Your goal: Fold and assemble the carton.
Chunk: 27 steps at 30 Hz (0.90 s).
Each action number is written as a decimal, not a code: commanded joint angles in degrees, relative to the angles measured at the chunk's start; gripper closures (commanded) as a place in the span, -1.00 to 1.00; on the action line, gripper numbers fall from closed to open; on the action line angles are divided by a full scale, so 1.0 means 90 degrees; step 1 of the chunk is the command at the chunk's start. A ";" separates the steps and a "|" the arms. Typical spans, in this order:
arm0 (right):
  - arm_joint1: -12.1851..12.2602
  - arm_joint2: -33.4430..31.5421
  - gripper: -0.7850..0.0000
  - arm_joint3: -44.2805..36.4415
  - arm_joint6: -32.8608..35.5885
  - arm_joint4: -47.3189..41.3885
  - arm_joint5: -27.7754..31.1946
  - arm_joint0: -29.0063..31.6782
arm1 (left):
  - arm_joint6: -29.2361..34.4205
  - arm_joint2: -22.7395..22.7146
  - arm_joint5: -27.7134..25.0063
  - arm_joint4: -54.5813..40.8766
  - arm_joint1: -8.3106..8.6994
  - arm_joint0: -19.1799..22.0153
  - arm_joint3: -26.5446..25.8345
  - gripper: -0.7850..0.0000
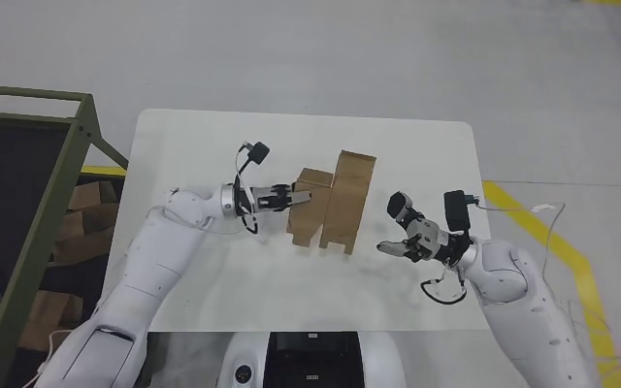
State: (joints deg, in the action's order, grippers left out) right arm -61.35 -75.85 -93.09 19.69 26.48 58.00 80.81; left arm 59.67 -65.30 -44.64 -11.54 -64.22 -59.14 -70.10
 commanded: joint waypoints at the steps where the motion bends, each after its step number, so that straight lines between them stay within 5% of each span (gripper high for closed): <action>1: -0.0001 0.0008 -1.00 -0.0005 0.0004 0.0010 -0.0033 0.0004 | -0.0048 -0.0012 -0.0045 -0.0134 0.0056 -0.0097 -0.0151 1.00; 21: -0.0026 0.1280 -1.00 0.0921 0.0649 -0.0750 0.0000 -0.1085 | -0.0862 0.0278 -0.0859 -0.0222 0.0400 -0.0306 -0.0622 1.00; 27: -0.0049 0.1538 -0.40 0.1204 0.0657 -0.1186 0.0000 -0.1337 | -0.1067 0.0421 -0.1064 -0.0098 0.0452 -0.0281 -0.0562 1.00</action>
State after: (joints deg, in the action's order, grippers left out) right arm -61.78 -62.37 -82.54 25.36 16.51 58.00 69.11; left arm 50.32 -61.67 -53.97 -12.50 -60.22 -61.74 -75.27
